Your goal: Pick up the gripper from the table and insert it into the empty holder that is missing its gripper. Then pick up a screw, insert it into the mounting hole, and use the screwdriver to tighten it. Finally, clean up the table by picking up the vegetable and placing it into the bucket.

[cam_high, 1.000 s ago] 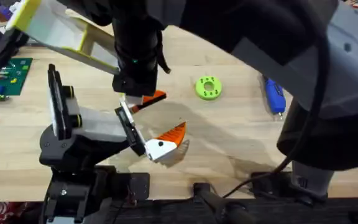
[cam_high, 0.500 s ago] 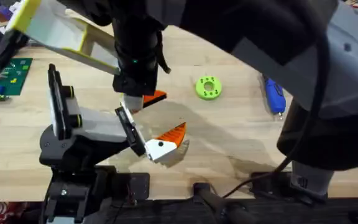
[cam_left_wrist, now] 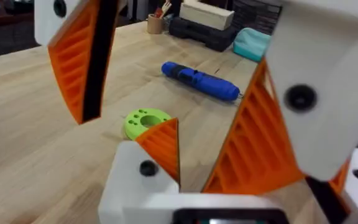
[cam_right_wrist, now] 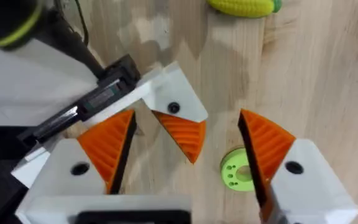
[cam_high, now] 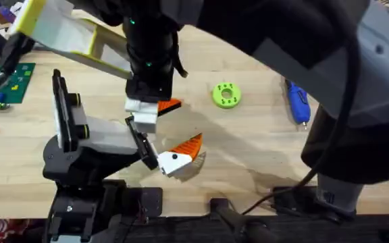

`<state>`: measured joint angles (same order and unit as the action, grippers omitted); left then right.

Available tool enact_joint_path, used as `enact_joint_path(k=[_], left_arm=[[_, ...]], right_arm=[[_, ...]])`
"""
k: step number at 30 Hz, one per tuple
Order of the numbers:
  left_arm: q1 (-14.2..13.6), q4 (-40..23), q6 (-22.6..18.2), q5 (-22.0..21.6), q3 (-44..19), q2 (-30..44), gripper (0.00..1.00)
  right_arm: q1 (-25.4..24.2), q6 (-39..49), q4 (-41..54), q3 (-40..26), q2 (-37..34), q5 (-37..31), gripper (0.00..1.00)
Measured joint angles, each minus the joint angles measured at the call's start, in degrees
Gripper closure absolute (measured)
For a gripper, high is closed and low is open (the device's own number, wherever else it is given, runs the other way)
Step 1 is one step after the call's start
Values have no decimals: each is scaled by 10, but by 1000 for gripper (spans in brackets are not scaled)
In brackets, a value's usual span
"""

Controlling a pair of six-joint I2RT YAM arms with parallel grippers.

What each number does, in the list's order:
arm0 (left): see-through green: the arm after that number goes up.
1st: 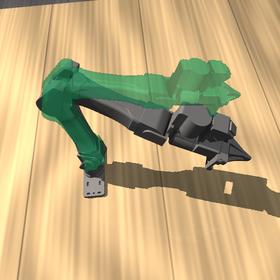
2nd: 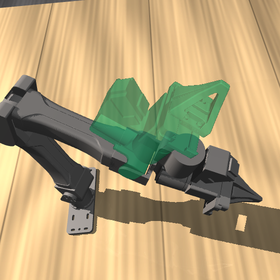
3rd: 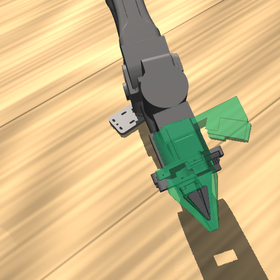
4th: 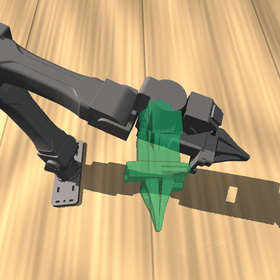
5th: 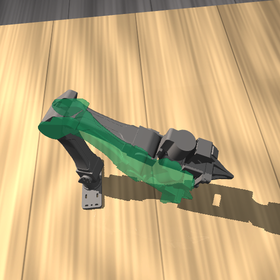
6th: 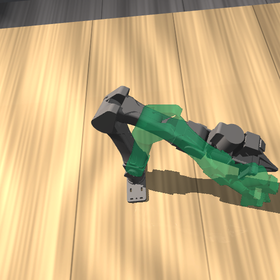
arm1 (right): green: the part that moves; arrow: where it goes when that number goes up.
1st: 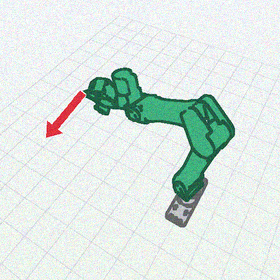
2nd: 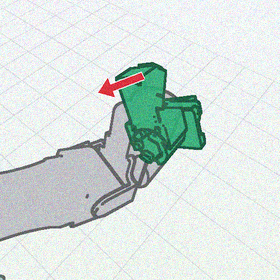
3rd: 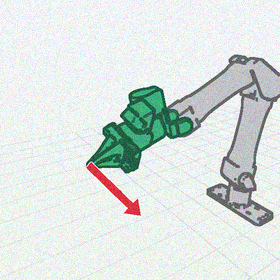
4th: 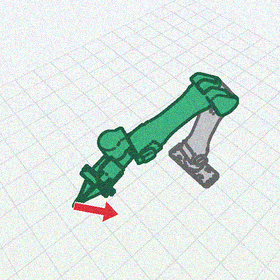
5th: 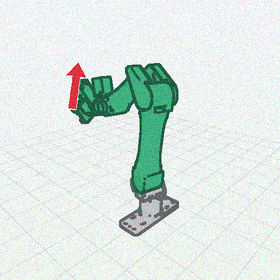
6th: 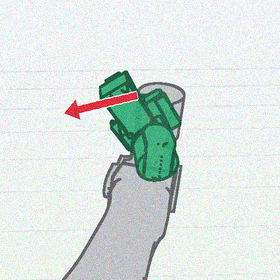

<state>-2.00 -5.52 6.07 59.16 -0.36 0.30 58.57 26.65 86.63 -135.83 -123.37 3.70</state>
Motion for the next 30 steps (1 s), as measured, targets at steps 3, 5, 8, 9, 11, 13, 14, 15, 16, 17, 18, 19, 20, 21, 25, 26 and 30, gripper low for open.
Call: enact_joint_path(k=[3, 5, 8, 9, 11, 13, 14, 15, 16, 17, 18, 19, 20, 21, 25, 26, 30], left_arm=[[0, 0, 0, 0, 0, 0, 14], [0, 0, 0, 0, 0, 0, 15], [0, 0, 0, 0, 0, 0, 14], [0, 0, 0, 0, 0, 0, 14], [0, 0, 0, 0, 0, 0, 14], [0, 0, 0, 0, 0, 0, 14], [0, 0, 0, 0, 0, 0, 14], [0, 0, 0, 0, 0, 0, 15], [0, 0, 0, 0, 0, 0, 14], [0, 0, 0, 0, 0, 0, 15], [0, 0, 0, 0, 0, 0, 14], [0, 0, 0, 0, 0, 0, 14], [0, 0, 0, 0, 0, 0, 14], [0, 0, 0, 0, 0, 0, 14], [0, 0, 0, 0, 0, 0, 14], [0, 0, 0, 0, 0, 0, 14], [0, 0, 0, 0, 0, 0, 14]], right_arm=[[0, 0, 0, 0, 0, 0, 5], [0, 0, 2, 0, 0, 0, 5], [0, 0, 6, 0, 0, 0, 5], [0, 0, 7, -1, 0, 0, 5], [0, 0, 8, -5, 0, 0, 5], [0, -4, 9, -13, 0, 1, 5], [-2, -7, 10, -17, 1, 2, 5], [-3, -12, 12, -22, 2, 3, 5], [-5, -18, 13, -24, 5, 3, 5], [-9, -25, 15, -25, 9, 3, 5], [-14, -32, 17, -27, 14, 3, 5], [-22, -41, 19, -28, 19, 4, 5], [-30, -49, 22, -30, 24, 4, 5], [-40, -57, 26, -31, 29, 4, 5], [-81, -86, 54, -32, 43, 5, 5], [-90, -93, 56, -32, 45, 5, 5], [-114, -110, 59, -34, 47, 23, 4]])
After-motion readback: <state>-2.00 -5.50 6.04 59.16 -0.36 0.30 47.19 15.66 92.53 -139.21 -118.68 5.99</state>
